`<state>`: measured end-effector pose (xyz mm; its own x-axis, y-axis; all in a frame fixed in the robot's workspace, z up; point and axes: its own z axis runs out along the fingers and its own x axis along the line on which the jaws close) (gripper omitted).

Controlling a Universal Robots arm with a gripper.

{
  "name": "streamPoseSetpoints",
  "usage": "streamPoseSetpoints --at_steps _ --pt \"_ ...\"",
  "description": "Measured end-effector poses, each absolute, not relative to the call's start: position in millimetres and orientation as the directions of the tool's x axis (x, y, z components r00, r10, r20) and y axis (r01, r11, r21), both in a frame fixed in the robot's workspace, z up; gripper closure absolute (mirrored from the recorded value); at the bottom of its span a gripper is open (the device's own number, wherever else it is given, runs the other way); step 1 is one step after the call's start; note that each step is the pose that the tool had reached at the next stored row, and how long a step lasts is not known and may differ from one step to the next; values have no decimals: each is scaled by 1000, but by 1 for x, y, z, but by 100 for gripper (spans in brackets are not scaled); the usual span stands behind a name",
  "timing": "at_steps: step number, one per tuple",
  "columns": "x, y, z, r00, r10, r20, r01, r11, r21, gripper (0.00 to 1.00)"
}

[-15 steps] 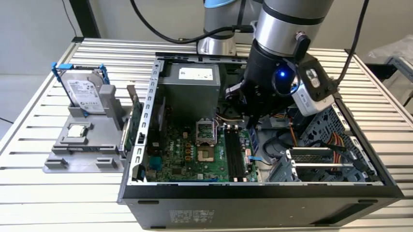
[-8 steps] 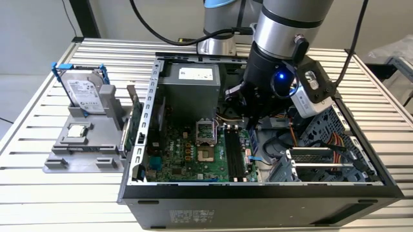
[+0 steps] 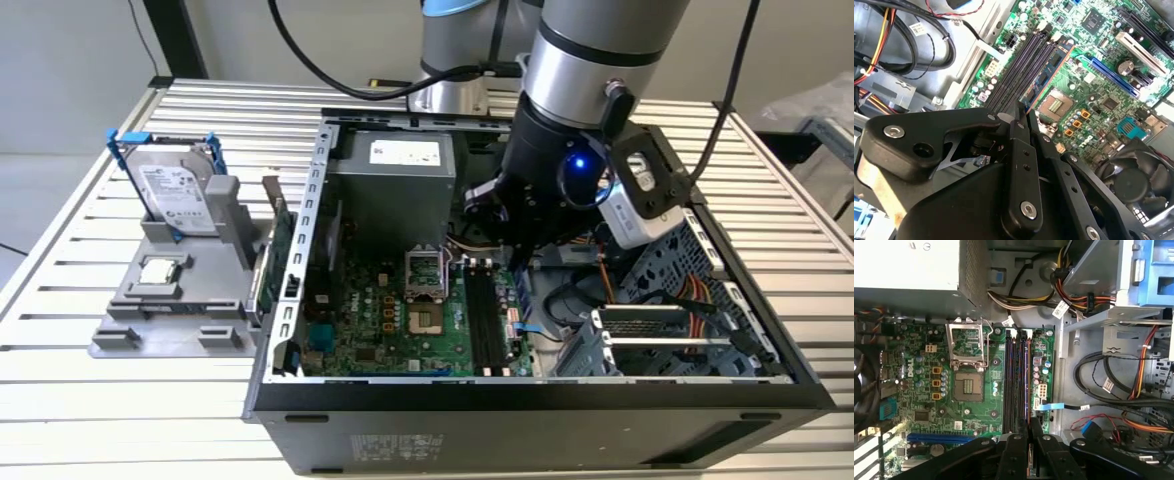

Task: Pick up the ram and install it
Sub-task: 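Insert the ram into the slot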

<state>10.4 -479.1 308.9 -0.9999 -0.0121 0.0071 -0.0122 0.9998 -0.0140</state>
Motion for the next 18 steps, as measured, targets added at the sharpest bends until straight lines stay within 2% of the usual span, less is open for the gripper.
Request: streamPoseSetpoints --at_steps 18 --pt "10 -479 303 -1000 -11 7 -11 1000 -14 100"
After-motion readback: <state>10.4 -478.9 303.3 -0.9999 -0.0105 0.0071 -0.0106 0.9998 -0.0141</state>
